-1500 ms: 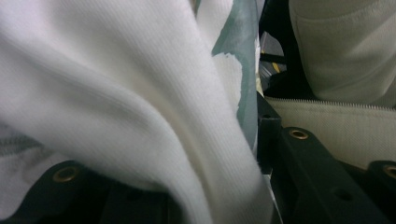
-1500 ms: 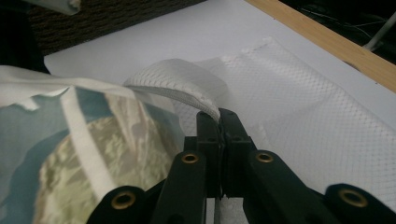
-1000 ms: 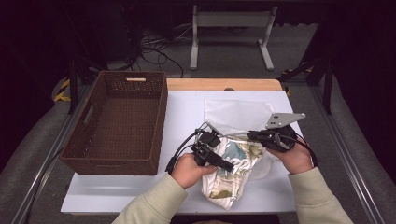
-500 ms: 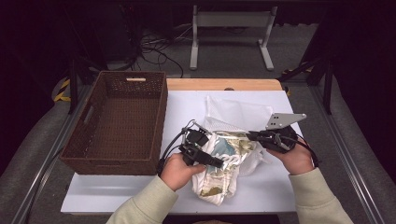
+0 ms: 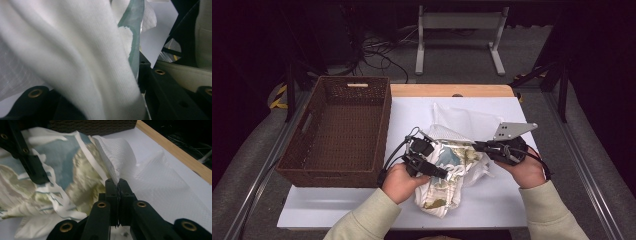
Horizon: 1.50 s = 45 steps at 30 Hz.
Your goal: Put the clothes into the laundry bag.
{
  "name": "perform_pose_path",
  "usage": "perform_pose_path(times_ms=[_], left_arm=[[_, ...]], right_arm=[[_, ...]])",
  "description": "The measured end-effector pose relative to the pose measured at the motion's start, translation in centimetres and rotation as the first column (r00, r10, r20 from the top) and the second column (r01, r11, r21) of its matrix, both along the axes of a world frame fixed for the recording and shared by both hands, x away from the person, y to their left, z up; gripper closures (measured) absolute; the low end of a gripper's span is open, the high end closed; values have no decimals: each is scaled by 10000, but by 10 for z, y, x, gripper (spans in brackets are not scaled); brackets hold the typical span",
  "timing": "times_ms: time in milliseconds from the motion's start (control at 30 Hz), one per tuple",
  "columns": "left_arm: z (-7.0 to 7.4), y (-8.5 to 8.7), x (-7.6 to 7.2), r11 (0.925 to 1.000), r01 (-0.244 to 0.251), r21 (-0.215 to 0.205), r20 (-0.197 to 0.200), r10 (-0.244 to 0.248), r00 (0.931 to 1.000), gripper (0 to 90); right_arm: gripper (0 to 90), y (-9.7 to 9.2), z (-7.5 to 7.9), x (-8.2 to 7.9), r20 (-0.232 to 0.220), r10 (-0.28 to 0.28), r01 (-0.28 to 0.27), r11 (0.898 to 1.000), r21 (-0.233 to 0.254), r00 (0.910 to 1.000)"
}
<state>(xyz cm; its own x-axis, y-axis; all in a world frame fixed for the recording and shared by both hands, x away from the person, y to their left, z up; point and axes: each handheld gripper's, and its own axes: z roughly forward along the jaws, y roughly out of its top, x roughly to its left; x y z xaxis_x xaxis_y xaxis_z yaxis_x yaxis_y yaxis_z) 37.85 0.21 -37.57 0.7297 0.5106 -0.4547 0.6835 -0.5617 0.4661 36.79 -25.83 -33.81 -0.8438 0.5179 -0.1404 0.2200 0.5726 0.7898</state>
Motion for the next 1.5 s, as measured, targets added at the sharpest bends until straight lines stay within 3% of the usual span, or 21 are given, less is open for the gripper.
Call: perform_pose_path(times_ms=[100, 267, 500, 633, 800, 933, 1133, 1300, 1400, 1500], left_arm=[[-1, -5, 0, 9998, 84, 179, 99, -86, 9999, 666], [0, 11, 3, 9994, -275, 225, 119, 272, 9996, 666], [5, 17, 3, 9987, -388, 330, 257, 379, 9989, 665], [2, 7, 3, 9988, -314, 369, 258, 304, 9992, 664], [2, -23, 1, 9991, 290, 303, 281, -298, 9992, 663], [5, -37, 0, 9979, 638, 62, 459, -640, 9969, 662], [4, -31, 9, 9995, 314, -36, 476, -312, 9984, 662], [-5, -22, 23, 9986, -516, 99, 501, 511, 9974, 662], [-7, -23, 23, 9987, -515, 24, 466, 513, 9976, 661], [-3, -28, 17, 9993, -124, -350, 437, 140, 9989, 660]], right_arm=[[880, 7, 1, -3, 93, 213, -212, 9997, -144, 9997], [880, -3, 4, -3, 59, -93, 93, 10000, -10, 9999], [880, 0, 7, -5, 118, 36, -36, 10000, -2, 9999], [880, 7, 7, -8, 170, 213, -212, 9998, -52, 9996], [880, 20, 7, -13, 232, 635, -632, 9979, -139, 9977], [880, 21, 6, -13, 161, 729, -727, 9973, -123, 9972], [880, 17, 10, -15, 161, 715, -715, 9974, 21, 9973], [880, 19, 11, -17, 211, 763, -764, 9971, 37, 9969], [880, 21, 9, -16, 117, 760, -760, 9971, -39, 9970], [879, 22, 5, -12, -96, 752, -753, 9971, -107, 9971]])
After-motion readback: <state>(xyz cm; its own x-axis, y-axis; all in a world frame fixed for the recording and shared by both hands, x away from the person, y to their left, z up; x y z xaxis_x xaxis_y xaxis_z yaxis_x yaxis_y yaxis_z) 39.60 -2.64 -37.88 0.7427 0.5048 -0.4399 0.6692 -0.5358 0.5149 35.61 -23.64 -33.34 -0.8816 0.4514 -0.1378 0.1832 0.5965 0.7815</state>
